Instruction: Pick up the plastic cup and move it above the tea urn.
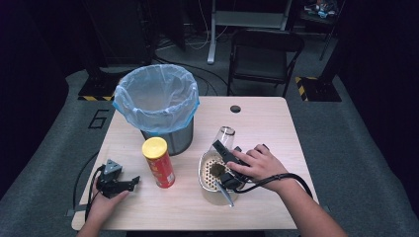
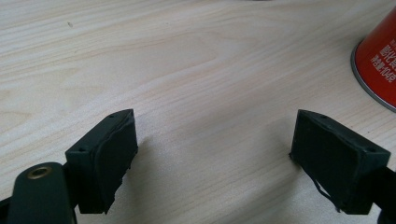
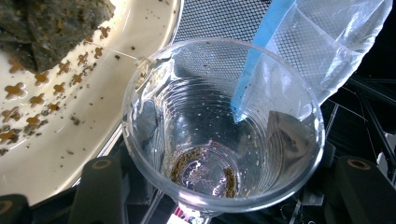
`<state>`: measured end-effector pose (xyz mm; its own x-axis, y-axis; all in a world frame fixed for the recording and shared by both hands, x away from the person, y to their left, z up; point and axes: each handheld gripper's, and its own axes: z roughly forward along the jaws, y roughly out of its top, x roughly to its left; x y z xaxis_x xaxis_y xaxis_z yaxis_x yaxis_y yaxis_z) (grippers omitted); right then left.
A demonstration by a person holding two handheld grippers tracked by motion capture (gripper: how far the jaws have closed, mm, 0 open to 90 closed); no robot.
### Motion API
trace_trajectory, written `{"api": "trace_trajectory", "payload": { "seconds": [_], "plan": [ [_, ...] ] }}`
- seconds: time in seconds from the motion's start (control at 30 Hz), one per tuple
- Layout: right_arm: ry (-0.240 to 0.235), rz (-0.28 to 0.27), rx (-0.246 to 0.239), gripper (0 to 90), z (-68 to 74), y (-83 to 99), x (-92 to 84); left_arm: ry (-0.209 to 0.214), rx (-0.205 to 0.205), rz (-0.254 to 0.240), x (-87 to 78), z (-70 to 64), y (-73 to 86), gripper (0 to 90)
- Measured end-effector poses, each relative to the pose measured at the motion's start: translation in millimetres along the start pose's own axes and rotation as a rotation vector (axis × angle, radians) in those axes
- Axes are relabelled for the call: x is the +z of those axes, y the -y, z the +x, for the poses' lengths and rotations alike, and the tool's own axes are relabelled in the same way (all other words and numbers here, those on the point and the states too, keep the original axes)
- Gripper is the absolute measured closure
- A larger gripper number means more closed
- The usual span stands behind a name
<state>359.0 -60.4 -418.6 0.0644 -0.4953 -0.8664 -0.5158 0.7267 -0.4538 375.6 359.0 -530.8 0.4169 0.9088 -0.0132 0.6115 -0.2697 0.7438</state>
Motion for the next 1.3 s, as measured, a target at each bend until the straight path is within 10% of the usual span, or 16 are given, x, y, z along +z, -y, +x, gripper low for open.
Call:
{"api": "trace_trajectory", "payload": {
  "seconds": [1.3],
  "plan": [
    [0.102,0.024,-0.027,37.3,-1.9,1.7,-3.4,-0.004,0.004,-0.006,0.3,0.2,0.0,14.1]
  ]
}}
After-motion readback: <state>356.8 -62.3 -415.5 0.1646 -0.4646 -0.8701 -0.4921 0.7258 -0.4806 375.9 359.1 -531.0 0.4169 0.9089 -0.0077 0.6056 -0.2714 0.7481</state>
